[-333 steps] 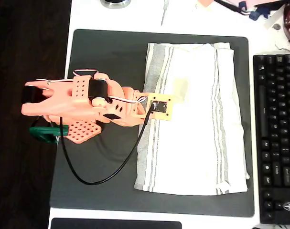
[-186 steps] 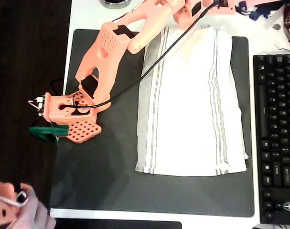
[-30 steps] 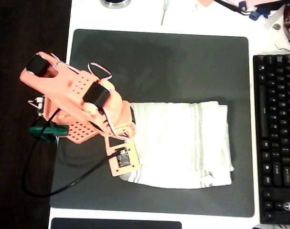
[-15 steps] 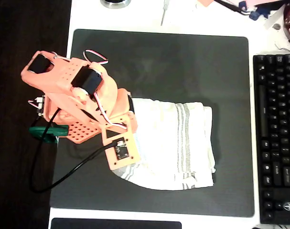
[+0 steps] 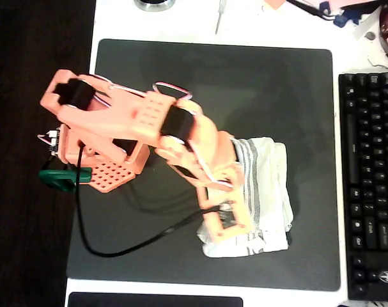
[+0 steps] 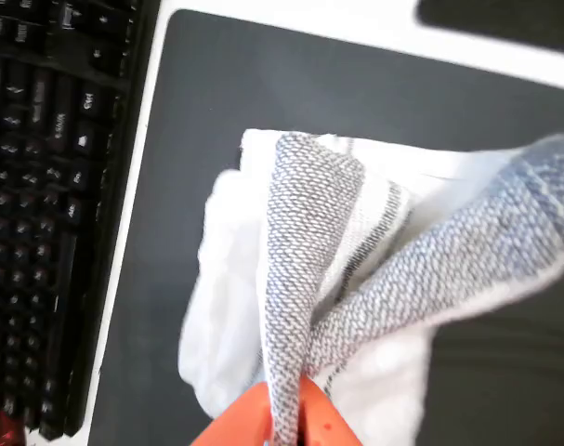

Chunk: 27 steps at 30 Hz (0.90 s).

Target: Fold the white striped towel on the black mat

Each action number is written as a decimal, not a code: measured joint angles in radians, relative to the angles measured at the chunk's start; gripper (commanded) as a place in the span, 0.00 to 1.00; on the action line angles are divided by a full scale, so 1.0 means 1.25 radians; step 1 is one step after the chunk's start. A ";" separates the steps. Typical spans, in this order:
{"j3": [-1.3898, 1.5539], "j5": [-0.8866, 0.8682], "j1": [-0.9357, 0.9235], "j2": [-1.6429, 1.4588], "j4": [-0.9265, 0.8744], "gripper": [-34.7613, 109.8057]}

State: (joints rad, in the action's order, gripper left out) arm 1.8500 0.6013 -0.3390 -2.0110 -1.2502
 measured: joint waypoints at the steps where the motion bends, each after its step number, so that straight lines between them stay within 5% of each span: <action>1: -0.016 -0.006 0.010 0.033 0.016 0.24; 10: -0.076 -0.006 0.060 0.296 0.210 0.24; 18: -0.066 0.158 0.071 0.449 0.384 0.24; 27: -0.066 0.242 0.072 0.455 0.346 0.35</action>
State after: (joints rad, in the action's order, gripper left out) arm 1.7671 0.9035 -0.2485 -1.4419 -0.8176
